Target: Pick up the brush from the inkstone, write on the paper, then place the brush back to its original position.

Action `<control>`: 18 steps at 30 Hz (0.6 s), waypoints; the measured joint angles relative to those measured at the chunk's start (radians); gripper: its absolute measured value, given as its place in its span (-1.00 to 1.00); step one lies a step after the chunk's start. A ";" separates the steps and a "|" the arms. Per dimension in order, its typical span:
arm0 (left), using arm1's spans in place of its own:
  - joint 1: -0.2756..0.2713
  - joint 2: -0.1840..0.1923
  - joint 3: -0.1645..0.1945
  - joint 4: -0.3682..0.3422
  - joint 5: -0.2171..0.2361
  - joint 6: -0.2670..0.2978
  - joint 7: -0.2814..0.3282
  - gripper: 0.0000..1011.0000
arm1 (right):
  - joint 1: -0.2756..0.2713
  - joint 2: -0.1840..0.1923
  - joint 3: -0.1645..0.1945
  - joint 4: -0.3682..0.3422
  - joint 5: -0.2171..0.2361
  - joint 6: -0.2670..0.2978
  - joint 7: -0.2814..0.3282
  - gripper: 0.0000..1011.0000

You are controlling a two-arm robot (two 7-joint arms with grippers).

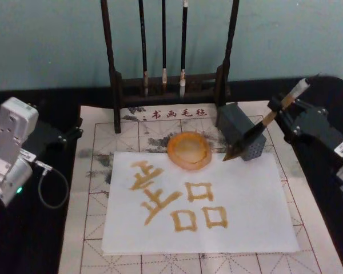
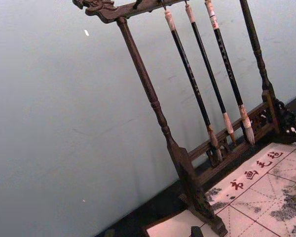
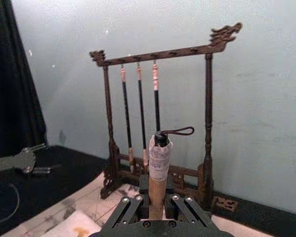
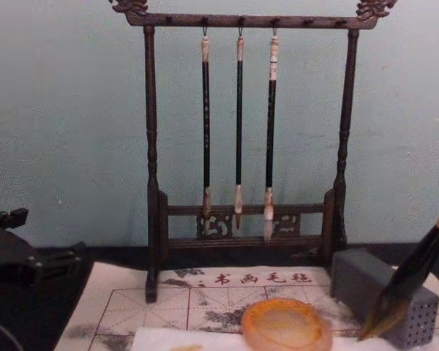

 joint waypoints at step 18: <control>0.000 0.000 0.000 0.000 0.000 0.000 0.000 0.98 | -0.036 -0.008 -0.013 -0.021 -0.138 -0.067 0.006 -0.64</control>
